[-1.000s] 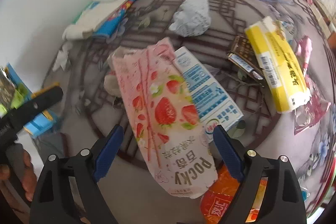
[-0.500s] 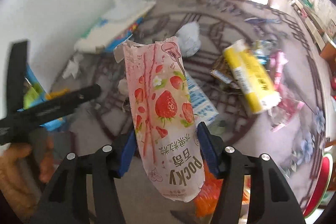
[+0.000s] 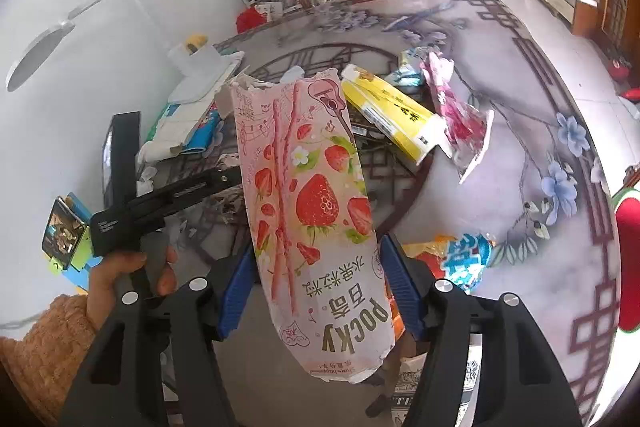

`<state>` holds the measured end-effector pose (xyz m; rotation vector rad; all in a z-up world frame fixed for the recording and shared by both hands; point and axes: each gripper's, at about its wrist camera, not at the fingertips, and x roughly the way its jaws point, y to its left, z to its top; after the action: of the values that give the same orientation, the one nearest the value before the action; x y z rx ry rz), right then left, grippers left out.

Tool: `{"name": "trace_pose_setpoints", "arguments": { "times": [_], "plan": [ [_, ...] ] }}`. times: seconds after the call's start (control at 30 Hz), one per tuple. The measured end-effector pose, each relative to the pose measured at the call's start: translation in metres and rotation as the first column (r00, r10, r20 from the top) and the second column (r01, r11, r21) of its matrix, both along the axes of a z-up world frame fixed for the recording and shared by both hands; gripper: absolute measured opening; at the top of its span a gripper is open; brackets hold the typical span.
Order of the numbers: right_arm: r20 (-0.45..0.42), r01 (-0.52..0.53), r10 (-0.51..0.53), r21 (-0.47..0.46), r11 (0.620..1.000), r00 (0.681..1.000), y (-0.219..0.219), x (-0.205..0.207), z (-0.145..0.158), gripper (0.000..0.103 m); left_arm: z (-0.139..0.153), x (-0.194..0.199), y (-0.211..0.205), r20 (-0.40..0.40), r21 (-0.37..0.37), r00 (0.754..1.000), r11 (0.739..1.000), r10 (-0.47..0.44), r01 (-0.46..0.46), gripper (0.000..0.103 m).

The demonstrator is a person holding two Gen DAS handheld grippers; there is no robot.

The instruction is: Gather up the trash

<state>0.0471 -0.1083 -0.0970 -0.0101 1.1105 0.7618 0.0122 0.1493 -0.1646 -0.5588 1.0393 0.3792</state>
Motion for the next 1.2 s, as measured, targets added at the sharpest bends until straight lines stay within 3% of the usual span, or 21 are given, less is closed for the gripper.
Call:
{"name": "trace_pose_setpoints", "arguments": {
  "times": [0.07,0.17,0.5,0.53,0.57,0.77,0.87,0.9,1.0,1.2],
  "plan": [
    [0.008,0.010,-0.010,-0.001,1.000,1.000,0.000,0.000,0.002,0.060,-0.006,0.002,-0.001,-0.025,-0.015,1.000,1.000,-0.006,0.005,0.046],
    [0.036,0.012,-0.012,0.010,1.000,0.999,-0.001,-0.003,0.009,0.060,-0.003,-0.004,-0.001,-0.007,-0.026,1.000,1.000,0.006,-0.006,0.036],
    [0.061,0.031,-0.033,0.038,0.999,0.998,-0.006,0.000,0.014,0.059,0.039,-0.031,-0.024,0.089,0.025,0.996,1.000,-0.015,0.013,0.035],
    [0.061,0.033,-0.036,0.041,0.999,0.998,-0.007,0.001,0.014,0.058,0.043,-0.032,-0.027,0.099,0.029,0.995,0.999,-0.021,0.018,0.035],
    [0.059,0.035,-0.037,0.045,0.998,0.998,-0.007,0.001,0.014,0.049,0.048,-0.032,-0.032,0.111,0.034,0.993,0.999,-0.031,0.028,0.035],
    [0.046,0.046,-0.048,0.034,0.998,0.998,-0.014,0.003,0.012,0.046,0.066,-0.023,-0.055,0.151,0.060,0.983,0.994,-0.103,0.094,0.035],
    [0.007,0.044,-0.044,0.016,0.999,0.999,-0.014,0.005,0.004,0.050,0.067,-0.021,-0.059,0.155,0.061,0.982,0.993,-0.111,0.103,0.035],
    [0.004,0.045,-0.045,0.007,0.999,0.999,-0.014,0.006,0.002,0.058,0.067,-0.021,-0.060,0.154,0.061,0.982,0.993,-0.113,0.105,0.035],
    [0.008,0.056,-0.056,-0.043,0.998,0.998,-0.014,0.009,-0.002,0.072,0.066,-0.022,-0.060,0.149,0.061,0.982,0.993,-0.114,0.106,0.035],
    [-0.061,0.057,-0.065,-0.125,0.991,0.996,-0.015,0.018,-0.028,0.076,0.061,-0.027,-0.058,0.124,0.051,0.987,0.994,-0.099,0.093,0.035]
  ]
}}
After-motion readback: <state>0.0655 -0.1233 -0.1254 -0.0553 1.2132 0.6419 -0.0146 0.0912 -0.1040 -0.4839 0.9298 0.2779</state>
